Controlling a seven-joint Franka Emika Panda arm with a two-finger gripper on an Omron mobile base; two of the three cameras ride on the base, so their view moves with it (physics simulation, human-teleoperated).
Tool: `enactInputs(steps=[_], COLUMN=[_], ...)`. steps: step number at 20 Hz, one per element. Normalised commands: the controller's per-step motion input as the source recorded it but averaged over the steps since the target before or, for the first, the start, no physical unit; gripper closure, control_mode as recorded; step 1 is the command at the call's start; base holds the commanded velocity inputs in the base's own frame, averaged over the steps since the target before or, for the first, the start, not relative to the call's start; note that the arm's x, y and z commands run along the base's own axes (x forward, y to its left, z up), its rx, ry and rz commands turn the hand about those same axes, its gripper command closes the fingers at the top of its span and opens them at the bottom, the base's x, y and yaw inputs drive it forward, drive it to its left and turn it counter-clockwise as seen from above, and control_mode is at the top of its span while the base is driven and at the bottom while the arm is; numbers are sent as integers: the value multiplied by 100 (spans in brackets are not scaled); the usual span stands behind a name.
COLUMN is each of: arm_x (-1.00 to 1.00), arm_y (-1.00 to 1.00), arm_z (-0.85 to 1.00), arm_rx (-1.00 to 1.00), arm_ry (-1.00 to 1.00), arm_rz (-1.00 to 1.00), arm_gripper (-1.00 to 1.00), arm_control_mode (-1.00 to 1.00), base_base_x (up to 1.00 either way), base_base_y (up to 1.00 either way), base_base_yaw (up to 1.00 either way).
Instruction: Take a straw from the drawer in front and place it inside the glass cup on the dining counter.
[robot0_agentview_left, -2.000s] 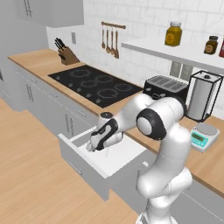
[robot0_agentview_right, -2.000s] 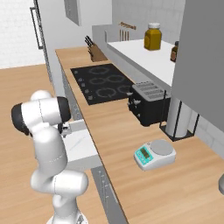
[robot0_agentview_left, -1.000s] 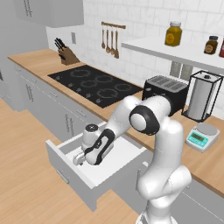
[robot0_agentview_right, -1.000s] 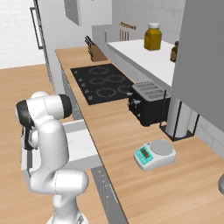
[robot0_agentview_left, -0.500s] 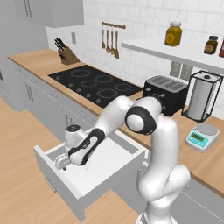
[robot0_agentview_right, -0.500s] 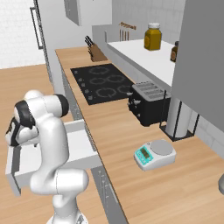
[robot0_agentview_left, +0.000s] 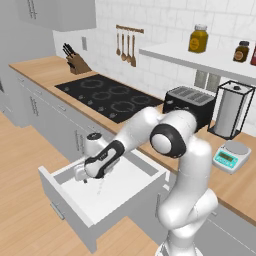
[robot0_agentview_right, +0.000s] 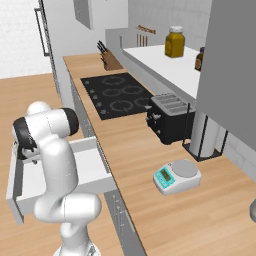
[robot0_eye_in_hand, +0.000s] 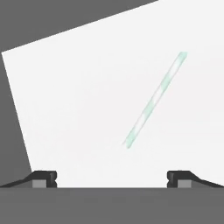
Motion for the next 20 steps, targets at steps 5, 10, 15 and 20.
enactInputs(steps=[5,10,15,20], arm_x=[28,21,28,24], arm_y=[-65,-36,-5,0], arm_z=[0,-11,-24,-20], arm_rx=[0,0,0,0], arm_ry=[5,0,0,0], arm_rz=[-22,-13,-5,0], arm_gripper=[-100,-100,-100,-100], arm_control_mode=[-100,-100,-100,-100], base_base_x=[0,0,0,0], base_base_y=[0,0,0,0], base_base_yaw=[0,0,0,0])
